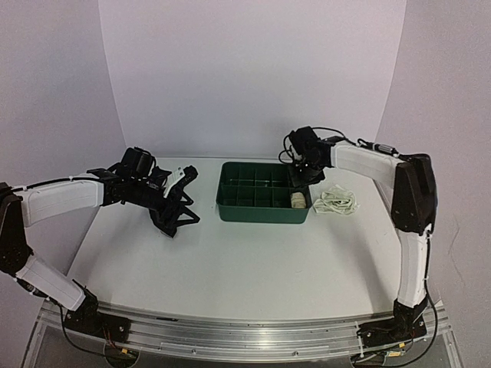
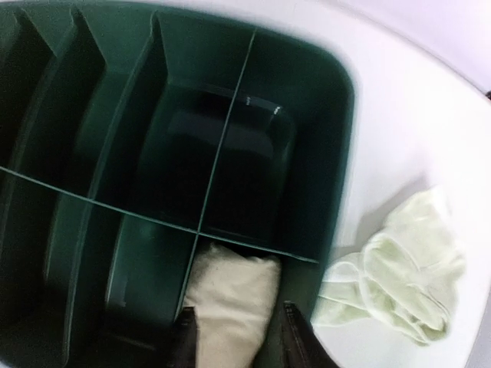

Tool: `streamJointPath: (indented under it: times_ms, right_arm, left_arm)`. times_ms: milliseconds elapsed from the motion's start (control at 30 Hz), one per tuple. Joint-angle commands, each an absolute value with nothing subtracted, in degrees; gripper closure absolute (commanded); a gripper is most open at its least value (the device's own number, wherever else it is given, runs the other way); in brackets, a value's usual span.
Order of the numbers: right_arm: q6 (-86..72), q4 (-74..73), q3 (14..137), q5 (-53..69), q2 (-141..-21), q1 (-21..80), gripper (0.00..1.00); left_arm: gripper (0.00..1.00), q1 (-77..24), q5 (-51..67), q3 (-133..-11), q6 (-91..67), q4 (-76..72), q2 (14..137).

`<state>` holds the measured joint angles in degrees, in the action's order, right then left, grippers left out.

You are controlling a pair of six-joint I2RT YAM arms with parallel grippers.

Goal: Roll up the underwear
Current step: Place the underwear in the storage box, then pick up the underwear from the corner of the board.

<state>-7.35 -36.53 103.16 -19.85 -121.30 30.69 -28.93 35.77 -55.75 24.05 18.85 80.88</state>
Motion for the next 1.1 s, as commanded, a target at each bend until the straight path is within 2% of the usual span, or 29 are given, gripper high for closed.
streamJointPath:
  times_ms: [0, 133, 267, 400, 467, 833, 1067]
  right_arm:
    - [-8.91, -36.66, 101.49, -22.58, -107.63, 27.49, 0.54]
    - [-14.72, -37.85, 94.28, -20.63, -103.54, 22.53, 0.45]
    - [-19.8, -42.48, 92.89, -9.98, -107.21, 18.12, 0.4]
    - [-21.96, -47.24, 96.05, -2.81, -114.94, 16.82, 0.55]
    - [-22.65, -47.55, 96.87, -1.9, -117.34, 16.84, 0.6]
    - [-22.29, -47.79, 101.37, -0.47, -125.22, 17.02, 0.57]
    - [-20.38, -48.2, 103.95, -3.94, -129.05, 17.42, 0.57]
  left_arm:
    - [0.23, -28.92, 35.39, -55.64, 24.73, 16.7, 78.7]
    - [0.23, -28.93, 35.47, -55.23, 24.42, 16.3, 78.79]
    - [0.23, -28.93, 35.74, -55.42, 24.17, 16.16, 79.31]
    - [0.23, -28.94, 35.53, -55.8, 24.21, 16.64, 79.54]
    - [0.23, -28.93, 35.28, -55.93, 24.34, 16.93, 79.52]
    - [0.23, -28.93, 34.64, -55.12, 25.07, 17.27, 79.54]
    - [0.23, -28.94, 34.88, -55.63, 25.29, 16.79, 80.62]
